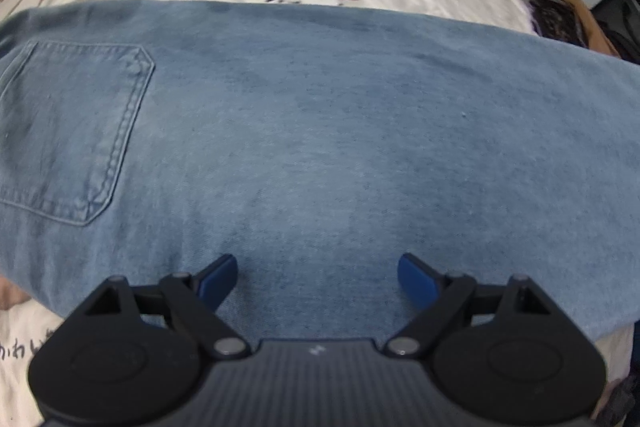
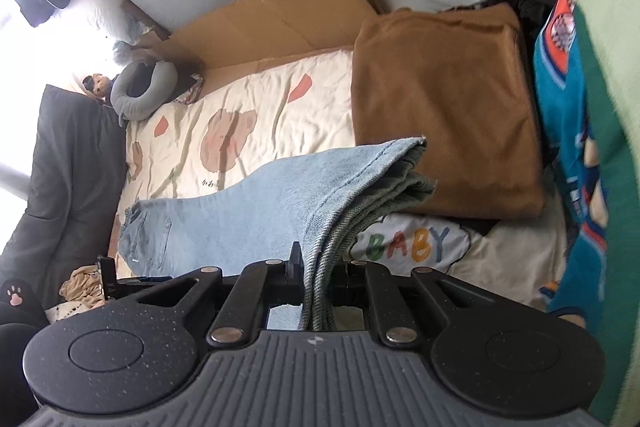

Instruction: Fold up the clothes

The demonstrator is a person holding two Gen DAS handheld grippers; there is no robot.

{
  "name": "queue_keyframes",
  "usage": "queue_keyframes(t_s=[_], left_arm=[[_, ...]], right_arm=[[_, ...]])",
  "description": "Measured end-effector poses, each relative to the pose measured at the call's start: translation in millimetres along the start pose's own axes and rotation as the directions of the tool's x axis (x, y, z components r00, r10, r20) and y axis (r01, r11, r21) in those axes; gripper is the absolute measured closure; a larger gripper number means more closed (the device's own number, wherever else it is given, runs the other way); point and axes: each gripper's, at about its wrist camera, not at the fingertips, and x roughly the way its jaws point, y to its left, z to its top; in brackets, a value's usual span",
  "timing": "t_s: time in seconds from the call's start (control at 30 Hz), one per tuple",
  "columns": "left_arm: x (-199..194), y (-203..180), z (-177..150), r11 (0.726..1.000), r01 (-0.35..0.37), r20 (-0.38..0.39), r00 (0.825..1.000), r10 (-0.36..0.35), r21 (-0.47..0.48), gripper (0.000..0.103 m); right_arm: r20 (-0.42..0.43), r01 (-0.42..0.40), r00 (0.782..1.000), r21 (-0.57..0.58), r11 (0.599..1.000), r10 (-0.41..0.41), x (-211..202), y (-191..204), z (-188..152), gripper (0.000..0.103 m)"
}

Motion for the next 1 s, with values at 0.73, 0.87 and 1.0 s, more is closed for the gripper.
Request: queue_keyframes(t_s=[0.73, 0.87, 1.0], left_arm=[[10, -76, 26, 0.97, 0.183, -0.026, 0.983, -0.181, 0.162, 0.029], [21, -88, 28, 0.956, 0.229, -0.028, 0.973, -0.228, 0.183, 0.038], [38, -105, 27, 0.937, 0.287, -0.055, 0.958, -0.281, 0.201, 0.058]], right_arm=[[0.055, 0.172, 0.984, -0.055, 0.984, -0.169, -90, 29, 49, 0.094], [0.039, 0.189, 0.982, -0.06, 0.98, -0.187, -82, 38, 47, 0.094], [0.031, 0.209, 0.978, -0.053, 0.976, -0.208, -76, 46, 47, 0.094]])
